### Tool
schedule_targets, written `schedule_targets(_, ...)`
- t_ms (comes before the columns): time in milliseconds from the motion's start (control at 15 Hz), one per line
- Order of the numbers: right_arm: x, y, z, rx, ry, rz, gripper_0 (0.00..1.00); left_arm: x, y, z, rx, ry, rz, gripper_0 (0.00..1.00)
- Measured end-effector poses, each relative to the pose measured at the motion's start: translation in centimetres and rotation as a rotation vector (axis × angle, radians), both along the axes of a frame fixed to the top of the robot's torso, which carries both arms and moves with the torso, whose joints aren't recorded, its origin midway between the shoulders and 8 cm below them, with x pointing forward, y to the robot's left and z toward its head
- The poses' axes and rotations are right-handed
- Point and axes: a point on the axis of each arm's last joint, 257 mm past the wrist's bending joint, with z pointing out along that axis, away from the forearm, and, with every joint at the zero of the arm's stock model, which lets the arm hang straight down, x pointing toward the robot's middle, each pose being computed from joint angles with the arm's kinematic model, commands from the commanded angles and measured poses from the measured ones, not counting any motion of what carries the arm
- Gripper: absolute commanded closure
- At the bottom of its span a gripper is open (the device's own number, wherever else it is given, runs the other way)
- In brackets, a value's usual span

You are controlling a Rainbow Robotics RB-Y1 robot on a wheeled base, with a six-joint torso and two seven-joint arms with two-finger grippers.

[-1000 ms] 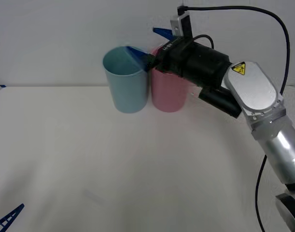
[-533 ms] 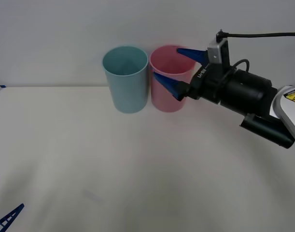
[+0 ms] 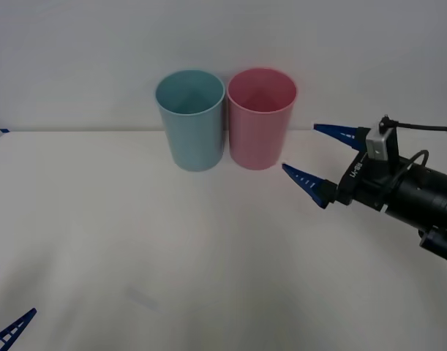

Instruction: Grasp the object on the table and drop it into the matching bin: aluminum can to the light blue bin, PET bottle to the pink bin.

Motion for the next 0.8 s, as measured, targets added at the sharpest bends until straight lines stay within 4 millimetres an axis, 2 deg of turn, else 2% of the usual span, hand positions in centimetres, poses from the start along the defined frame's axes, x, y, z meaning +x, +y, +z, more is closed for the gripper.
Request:
schedule_targets(267, -1.5, -5.3, -3.7, 0.003, 0.066, -0.112, 0.00, 0.0, 0.0, 0.0, 0.000, 0.000, 0.000, 0.00)
schedule_targets(467, -3.1, -8.3, -4.7, -0.002, 0.090, -0.139, 0.00, 0.0, 0.0, 0.0, 0.000, 0.000, 0.000, 0.00)
schedule_targets(800, -6.8, -11.9, -6.4, 0.003, 0.146, -0.148, 0.00, 0.0, 0.0, 0.0, 0.000, 0.000, 0.000, 0.00)
